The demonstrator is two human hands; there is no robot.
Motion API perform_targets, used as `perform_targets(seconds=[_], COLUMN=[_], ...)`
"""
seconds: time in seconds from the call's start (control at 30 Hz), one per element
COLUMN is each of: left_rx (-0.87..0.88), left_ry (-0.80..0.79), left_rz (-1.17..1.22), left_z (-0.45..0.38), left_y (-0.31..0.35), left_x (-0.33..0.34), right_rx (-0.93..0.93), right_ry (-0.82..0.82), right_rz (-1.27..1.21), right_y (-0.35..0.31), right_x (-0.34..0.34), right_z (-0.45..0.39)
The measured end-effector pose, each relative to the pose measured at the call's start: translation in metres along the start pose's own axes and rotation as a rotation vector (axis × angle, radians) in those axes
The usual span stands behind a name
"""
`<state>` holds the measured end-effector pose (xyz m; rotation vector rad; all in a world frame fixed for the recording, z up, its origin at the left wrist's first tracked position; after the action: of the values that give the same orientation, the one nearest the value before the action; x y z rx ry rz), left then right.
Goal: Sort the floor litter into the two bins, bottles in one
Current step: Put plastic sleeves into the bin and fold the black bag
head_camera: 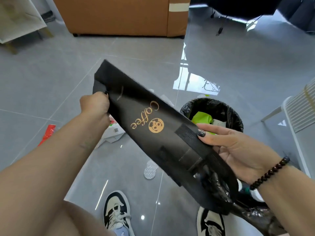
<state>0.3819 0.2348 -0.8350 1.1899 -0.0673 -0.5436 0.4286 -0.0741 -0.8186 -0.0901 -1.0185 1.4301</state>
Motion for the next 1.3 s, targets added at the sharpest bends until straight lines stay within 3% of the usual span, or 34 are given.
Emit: perform_targets(seconds=[0.13,0.27,0.33,0.47,0.77,0.87,1.07,1.2,1.3], left_rx=[0.246,0.509,0.612,0.639,0.182,0.144,0.138,0.273,0.361], left_ry=[0.000,-0.067,-0.148,-0.451,-0.407,-0.456,-0.976,-0.911,-0.860], left_rz=[-0.197,-0.367,-0.396,-0.339,0.068,0.094,-0.265,-0.347,-0.444], left_z=[-0.007,0.014,0.035,0.075,0.068,0.069,0.115,0.111,0.110], left_y=[0.016,0.032,0.032,0.012,-0.002,-0.006,-0.036,-0.033,-0.025], left_x=[-0.004,0.010,0.024,0.058,0.063,0.069,0.093,0.089,0.086], right_rx=[0.039,-0.028,-0.122,-0.279,-0.256,-0.389,-0.572,-0.461,-0.502], right_ry=[0.022,0.153,0.184,0.101,-0.090,0.005,0.198,0.183,0.149], right_rz=[0.328,1.076,1.266,0.884,0.496,0.496,0.320,0.298,0.372], right_y=[-0.003,-0.019,-0.027,-0.021,0.012,-0.003,-0.033,-0.024,-0.025], right_x=[-0.011,-0.030,-0.023,0.005,0.019,0.011,-0.014,-0.024,-0.023], right_z=[0.003,0.003,0.003,-0.005,-0.023,-0.022,-0.030,-0.044,-0.044])
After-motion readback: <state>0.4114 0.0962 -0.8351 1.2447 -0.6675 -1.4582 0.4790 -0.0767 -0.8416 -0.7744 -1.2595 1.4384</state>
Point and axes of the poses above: each hand's wrist, its own z-axis away from the middle knuckle, its own x-axis out of the palm, y = z × x, the point moved 6 cm from there along -z, towards the middle knuckle, and after that the axes turned 14 degrees about -z, right-handed, at the moved point
